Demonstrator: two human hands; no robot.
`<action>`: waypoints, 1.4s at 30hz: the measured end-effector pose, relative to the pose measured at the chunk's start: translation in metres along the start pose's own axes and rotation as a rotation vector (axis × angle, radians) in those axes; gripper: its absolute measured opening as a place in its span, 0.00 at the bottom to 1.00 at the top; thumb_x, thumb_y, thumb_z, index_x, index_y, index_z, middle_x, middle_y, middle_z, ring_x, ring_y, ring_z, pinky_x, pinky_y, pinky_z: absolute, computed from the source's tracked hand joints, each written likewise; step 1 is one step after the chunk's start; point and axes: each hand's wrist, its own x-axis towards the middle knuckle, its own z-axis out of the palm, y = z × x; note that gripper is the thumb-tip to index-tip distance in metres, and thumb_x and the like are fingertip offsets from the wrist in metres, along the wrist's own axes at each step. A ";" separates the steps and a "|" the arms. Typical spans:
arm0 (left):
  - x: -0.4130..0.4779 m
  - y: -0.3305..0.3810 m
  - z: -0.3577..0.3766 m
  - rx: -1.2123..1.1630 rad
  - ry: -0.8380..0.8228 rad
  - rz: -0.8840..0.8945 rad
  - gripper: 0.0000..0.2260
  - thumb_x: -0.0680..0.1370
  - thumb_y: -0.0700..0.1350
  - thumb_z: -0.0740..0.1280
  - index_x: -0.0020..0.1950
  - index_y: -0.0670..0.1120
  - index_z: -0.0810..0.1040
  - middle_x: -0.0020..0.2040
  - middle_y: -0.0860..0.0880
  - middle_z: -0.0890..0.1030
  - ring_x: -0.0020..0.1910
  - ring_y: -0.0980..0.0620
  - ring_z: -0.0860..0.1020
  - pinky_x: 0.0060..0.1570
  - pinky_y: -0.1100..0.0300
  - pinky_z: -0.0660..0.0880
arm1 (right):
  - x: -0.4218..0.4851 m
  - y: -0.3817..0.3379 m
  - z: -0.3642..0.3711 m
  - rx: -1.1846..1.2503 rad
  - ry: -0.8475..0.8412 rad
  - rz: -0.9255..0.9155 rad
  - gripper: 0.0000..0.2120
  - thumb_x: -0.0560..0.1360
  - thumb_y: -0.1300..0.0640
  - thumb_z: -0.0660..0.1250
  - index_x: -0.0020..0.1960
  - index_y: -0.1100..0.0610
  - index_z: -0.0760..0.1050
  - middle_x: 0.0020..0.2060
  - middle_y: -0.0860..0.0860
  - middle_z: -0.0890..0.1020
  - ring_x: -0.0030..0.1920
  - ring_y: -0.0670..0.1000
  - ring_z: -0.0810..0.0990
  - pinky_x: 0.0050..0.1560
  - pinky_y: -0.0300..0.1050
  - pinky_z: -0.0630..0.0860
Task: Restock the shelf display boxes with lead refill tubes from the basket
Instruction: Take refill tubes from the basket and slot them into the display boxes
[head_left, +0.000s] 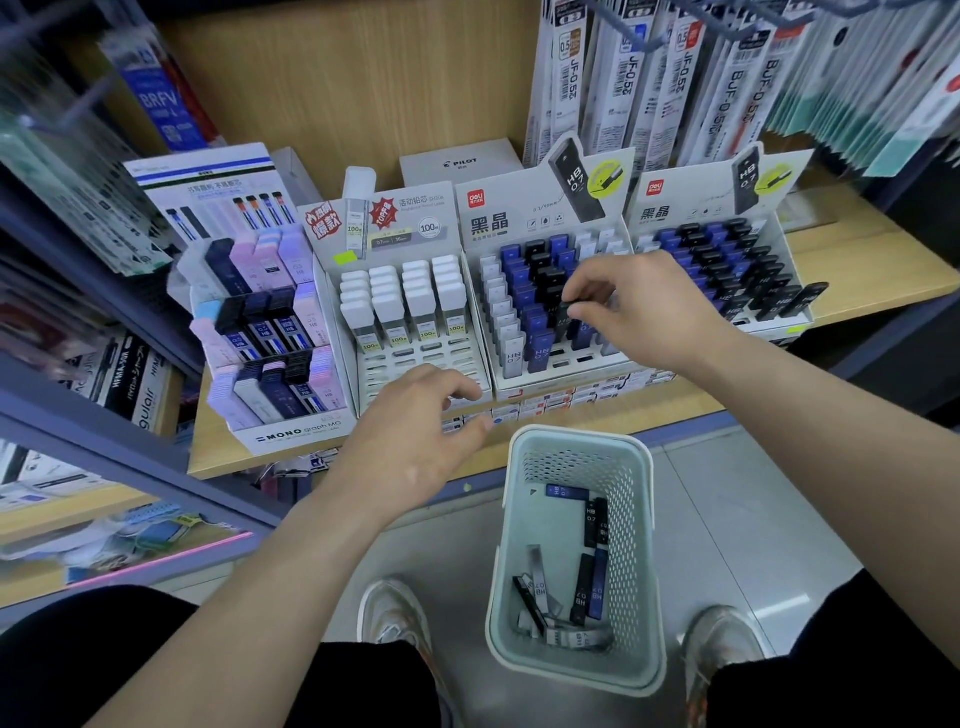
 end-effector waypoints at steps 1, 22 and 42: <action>-0.001 0.000 0.000 0.001 -0.004 -0.001 0.11 0.78 0.56 0.69 0.59 0.57 0.78 0.55 0.59 0.74 0.57 0.56 0.75 0.59 0.55 0.73 | 0.001 0.002 0.001 -0.013 0.019 -0.004 0.04 0.77 0.59 0.71 0.51 0.52 0.82 0.41 0.45 0.82 0.42 0.46 0.79 0.50 0.42 0.77; -0.028 -0.013 0.072 0.081 -0.311 0.060 0.10 0.78 0.53 0.69 0.58 0.53 0.79 0.53 0.56 0.77 0.53 0.54 0.77 0.56 0.56 0.74 | -0.116 0.025 0.002 -0.037 -0.067 0.191 0.05 0.74 0.49 0.73 0.49 0.46 0.81 0.46 0.43 0.79 0.41 0.42 0.77 0.43 0.44 0.73; 0.045 -0.038 0.342 -0.027 -0.356 -0.200 0.26 0.78 0.46 0.71 0.74 0.46 0.69 0.73 0.46 0.71 0.71 0.45 0.69 0.72 0.49 0.65 | -0.246 0.111 0.178 0.187 -0.120 0.789 0.21 0.80 0.45 0.63 0.72 0.49 0.66 0.56 0.47 0.77 0.47 0.50 0.80 0.49 0.52 0.79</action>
